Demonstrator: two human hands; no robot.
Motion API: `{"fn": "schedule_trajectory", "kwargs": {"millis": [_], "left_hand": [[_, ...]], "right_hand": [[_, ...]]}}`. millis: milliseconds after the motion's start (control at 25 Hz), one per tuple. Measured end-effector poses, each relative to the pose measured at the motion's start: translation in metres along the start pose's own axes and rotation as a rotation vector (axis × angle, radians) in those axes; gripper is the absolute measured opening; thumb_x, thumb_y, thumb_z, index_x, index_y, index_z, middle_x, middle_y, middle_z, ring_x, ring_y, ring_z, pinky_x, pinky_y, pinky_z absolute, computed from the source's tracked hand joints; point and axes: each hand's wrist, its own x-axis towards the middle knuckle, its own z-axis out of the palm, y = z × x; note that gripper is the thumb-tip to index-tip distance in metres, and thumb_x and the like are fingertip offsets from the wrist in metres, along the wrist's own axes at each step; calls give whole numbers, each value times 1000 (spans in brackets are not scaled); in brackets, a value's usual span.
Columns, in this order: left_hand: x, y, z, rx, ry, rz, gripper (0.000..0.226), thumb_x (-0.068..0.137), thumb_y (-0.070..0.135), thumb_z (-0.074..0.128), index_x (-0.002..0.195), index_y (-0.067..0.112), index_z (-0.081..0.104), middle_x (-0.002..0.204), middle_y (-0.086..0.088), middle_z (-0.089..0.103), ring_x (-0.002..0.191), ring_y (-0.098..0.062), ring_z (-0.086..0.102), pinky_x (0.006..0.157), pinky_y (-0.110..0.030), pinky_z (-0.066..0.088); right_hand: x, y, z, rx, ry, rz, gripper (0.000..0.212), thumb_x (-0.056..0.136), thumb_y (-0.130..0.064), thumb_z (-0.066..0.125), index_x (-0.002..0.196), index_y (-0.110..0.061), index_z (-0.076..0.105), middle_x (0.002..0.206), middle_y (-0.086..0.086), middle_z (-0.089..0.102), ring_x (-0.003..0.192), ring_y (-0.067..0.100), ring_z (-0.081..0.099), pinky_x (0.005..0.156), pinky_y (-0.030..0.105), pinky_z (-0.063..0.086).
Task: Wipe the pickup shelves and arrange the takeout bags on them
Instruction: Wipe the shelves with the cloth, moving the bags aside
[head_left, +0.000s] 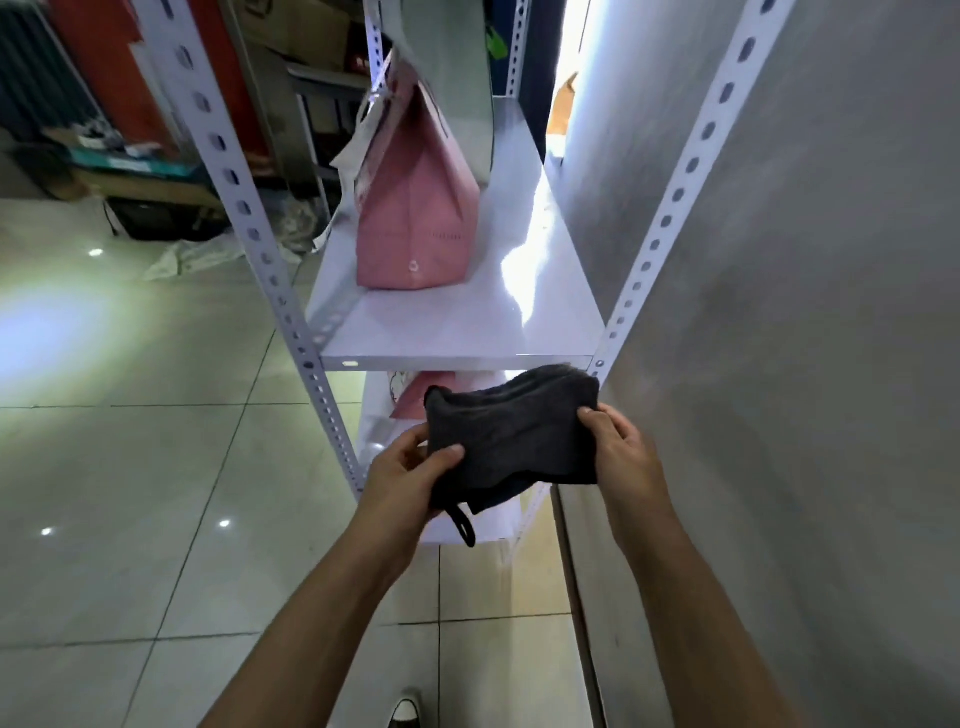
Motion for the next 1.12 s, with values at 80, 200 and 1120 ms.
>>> {"fn": "schedule_trajectory", "kwargs": {"millis": [80, 200, 1120], "left_hand": [[13, 31, 3, 137, 44, 125, 44, 91, 12, 67, 130, 29, 57, 111, 3, 71, 100, -15, 70, 77, -26, 59], [37, 70, 6, 294, 46, 279, 72, 90, 13, 69, 148, 35, 33, 117, 9, 58, 103, -4, 61, 75, -10, 54], [136, 55, 51, 1589, -151, 554, 61, 104, 47, 25, 158, 25, 7, 166, -14, 2, 151, -34, 13, 121, -42, 15]], "right_hand": [[12, -26, 11, -37, 18, -49, 18, 95, -16, 56, 106, -20, 70, 97, -2, 74, 95, 15, 71, 60, 12, 51], [29, -60, 28, -135, 46, -149, 42, 90, -10, 59, 129, -25, 52, 109, -1, 67, 94, 11, 68, 60, 13, 53], [105, -42, 77, -1485, -82, -188, 66, 102, -35, 43, 154, 1, 24, 167, 21, -2, 154, 36, -4, 126, 45, 7]]}}
